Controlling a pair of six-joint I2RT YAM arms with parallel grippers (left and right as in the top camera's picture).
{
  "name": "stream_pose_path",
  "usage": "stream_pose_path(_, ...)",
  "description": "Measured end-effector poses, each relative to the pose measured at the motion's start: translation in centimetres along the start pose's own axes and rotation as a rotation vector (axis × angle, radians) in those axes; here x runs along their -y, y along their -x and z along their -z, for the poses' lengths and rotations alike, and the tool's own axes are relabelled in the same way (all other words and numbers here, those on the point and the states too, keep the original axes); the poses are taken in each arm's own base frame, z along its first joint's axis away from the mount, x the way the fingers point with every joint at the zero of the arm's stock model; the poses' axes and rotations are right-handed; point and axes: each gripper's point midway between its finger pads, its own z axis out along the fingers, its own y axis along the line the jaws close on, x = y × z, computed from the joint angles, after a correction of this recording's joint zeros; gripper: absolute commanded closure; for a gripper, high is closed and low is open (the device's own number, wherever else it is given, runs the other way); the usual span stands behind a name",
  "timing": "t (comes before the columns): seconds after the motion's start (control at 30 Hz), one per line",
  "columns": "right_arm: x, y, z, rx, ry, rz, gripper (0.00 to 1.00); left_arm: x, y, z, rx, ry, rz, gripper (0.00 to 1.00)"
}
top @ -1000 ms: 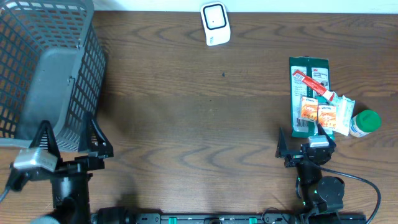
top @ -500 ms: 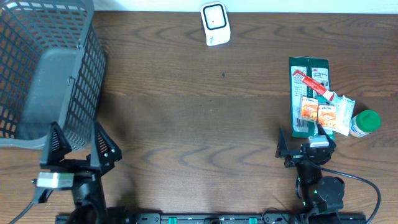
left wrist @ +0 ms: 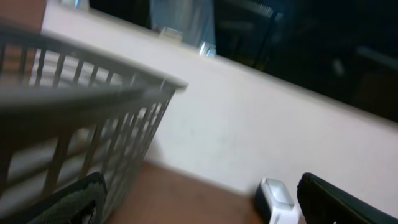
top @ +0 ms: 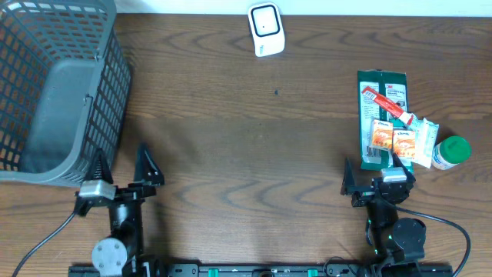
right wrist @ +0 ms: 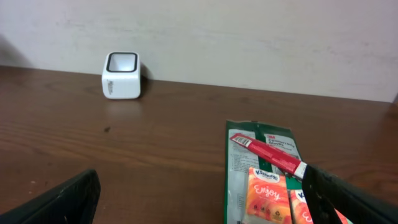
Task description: Scan the item barcode
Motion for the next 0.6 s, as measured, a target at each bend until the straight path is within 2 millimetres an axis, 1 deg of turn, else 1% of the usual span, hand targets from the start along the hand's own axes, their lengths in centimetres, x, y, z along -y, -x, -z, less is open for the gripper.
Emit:
stream_pose_path(0.17, 0.0, 0.0, 0.0, 0.001, 0.0, 0.0, 0.01, -1.7, -4.4, 0.5, -0.18, 0.068, -0.04, 0.02)
stream_pose_path(0.23, 0.0, 0.0, 0.0, 0.001, 0.0, 0.0, 0.01, -2.7, -6.7, 1.1, -0.281, 0.101, -0.071, 0.02)
stream_pose_path(0.3, 0.0, 0.0, 0.0, 0.001, 0.0, 0.0, 0.01, -3.3, -8.2, 1.6, -0.347, 0.12, -0.098, 0.02)
stream_pose_path(0.6, 0.0, 0.0, 0.0, 0.0, 0.0, 0.0, 0.01, -3.6, -8.9, 1.8, -0.39, 0.126, -0.156, 0.02)
